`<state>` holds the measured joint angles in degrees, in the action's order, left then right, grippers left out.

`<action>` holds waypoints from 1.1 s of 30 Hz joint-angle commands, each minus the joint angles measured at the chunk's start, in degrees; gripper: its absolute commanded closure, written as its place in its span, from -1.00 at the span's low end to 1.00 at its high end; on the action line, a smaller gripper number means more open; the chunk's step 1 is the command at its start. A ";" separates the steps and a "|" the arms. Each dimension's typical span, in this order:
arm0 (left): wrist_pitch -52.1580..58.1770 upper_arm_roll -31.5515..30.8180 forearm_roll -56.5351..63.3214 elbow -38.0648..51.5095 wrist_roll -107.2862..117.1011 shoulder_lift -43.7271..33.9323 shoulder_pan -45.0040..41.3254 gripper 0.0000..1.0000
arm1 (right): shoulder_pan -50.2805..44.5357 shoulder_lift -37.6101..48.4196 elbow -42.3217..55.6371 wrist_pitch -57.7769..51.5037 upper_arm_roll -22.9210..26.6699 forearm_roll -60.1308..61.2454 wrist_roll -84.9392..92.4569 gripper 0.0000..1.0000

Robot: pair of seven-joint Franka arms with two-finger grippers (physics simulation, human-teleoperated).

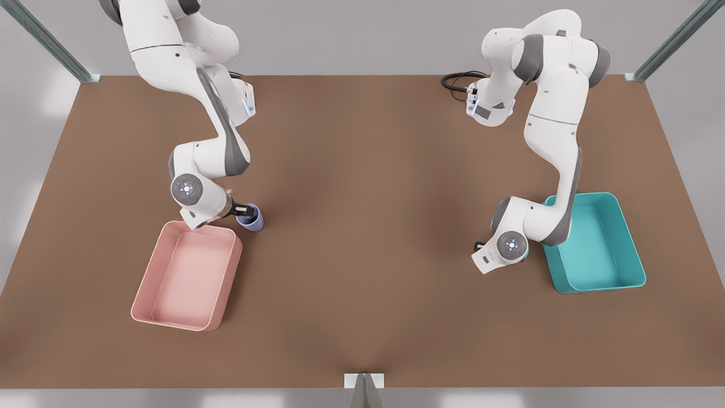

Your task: Put the bowls and cups in different boxes

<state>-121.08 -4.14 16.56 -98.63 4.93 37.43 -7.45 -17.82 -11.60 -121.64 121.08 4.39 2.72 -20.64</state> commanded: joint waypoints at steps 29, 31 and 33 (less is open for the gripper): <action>-5.21 10.39 -6.27 -0.69 7.55 -8.17 14.74 0.57 | 0.68 -4.05 -6.15 9.79 0.53 0.26 -9.60 0.57; -8.38 10.39 -6.27 -0.78 7.55 -5.53 15.98 0.57 | 0.59 -1.07 -5.36 7.42 -0.70 0.26 -9.68 0.57; -10.93 10.39 -6.10 -0.87 7.46 -2.98 17.03 0.57 | 0.59 2.62 -1.50 1.62 -2.46 0.26 -9.68 0.57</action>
<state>-123.34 6.23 10.77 -99.55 11.26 33.54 9.20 -17.16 -10.34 -124.09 128.38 2.49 3.39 -28.12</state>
